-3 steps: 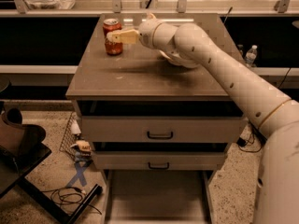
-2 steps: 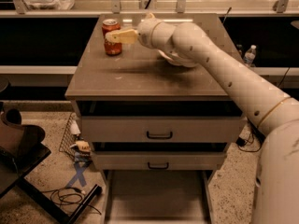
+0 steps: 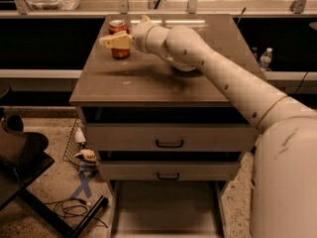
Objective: Place coke can into bottom drawer
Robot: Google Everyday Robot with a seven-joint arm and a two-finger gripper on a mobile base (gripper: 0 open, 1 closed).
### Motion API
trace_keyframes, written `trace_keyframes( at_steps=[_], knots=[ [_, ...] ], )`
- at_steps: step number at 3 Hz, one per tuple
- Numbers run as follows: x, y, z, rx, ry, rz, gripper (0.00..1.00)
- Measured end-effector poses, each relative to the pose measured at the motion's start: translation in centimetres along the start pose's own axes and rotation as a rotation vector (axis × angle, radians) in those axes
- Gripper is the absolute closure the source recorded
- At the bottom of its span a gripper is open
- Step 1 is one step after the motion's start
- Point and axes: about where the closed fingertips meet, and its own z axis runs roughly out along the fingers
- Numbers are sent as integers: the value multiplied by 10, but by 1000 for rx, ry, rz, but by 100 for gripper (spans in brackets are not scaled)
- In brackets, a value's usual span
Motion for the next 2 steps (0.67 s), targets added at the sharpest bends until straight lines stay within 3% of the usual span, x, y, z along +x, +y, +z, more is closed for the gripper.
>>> trace_keyframes(
  at_steps=[2],
  knots=[
    [-7,9,31,-17,-7,0,41]
  ],
)
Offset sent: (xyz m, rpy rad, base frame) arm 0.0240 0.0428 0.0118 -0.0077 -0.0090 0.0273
